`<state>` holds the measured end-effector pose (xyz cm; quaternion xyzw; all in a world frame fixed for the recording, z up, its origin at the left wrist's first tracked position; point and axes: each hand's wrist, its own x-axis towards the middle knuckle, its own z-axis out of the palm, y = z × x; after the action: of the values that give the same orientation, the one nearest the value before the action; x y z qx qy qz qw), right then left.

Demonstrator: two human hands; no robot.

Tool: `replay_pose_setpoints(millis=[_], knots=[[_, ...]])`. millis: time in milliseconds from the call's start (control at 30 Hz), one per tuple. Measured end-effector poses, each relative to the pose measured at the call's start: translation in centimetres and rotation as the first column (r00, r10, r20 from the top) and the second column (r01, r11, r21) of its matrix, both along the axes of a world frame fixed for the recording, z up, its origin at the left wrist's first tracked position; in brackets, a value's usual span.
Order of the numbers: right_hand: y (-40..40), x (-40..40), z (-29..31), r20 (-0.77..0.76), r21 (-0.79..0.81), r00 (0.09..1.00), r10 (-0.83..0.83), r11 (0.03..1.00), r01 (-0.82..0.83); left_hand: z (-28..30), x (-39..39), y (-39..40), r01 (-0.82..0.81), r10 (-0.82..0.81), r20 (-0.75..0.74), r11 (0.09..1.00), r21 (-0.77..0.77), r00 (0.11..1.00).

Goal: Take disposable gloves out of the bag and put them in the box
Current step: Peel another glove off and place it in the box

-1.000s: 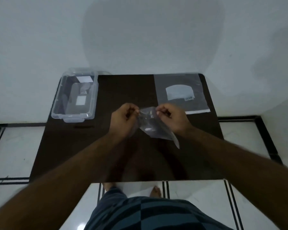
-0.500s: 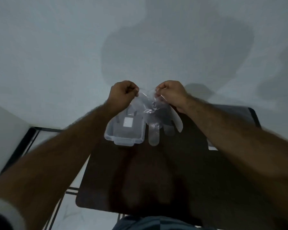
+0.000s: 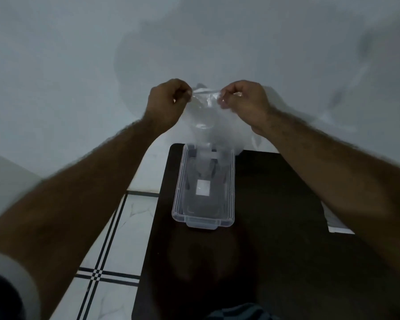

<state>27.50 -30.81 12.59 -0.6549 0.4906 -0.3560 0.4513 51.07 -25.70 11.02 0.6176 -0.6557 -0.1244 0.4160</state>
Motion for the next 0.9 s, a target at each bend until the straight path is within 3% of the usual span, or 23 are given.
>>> replay_pose_setpoints(millis=[133,233,433,767,900], knots=[[1.6,-0.4,-0.5,0.05,-0.001,0.992,0.114,0.994,-0.114,-0.3,1.3,1.9,0.126,-0.126,0.013,0.974,-0.186,0.992],[2.9,-1.2,-2.4,0.055,-0.021,0.981,0.185,0.983,-0.184,-1.4,1.8,3.9,0.191,-0.17,0.121,0.963,-0.191,0.978],[4.9,-2.1,-6.8,-0.213,-0.054,0.928,0.307,0.944,-0.325,-6.2,2.3,6.9,0.368,-0.292,0.47,0.927,-0.075,0.833],[6.8,-3.2,-15.0,-0.414,0.019,0.812,0.41,0.896,-0.443,-14.4,2.2,9.1,0.361,-0.376,0.517,0.923,0.134,0.769],[7.7,-3.8,-16.9,-0.58,-0.002,0.675,0.456,0.828,-0.561,-16.9,1.8,10.2,0.408,-0.449,0.564,0.89,0.206,0.693]])
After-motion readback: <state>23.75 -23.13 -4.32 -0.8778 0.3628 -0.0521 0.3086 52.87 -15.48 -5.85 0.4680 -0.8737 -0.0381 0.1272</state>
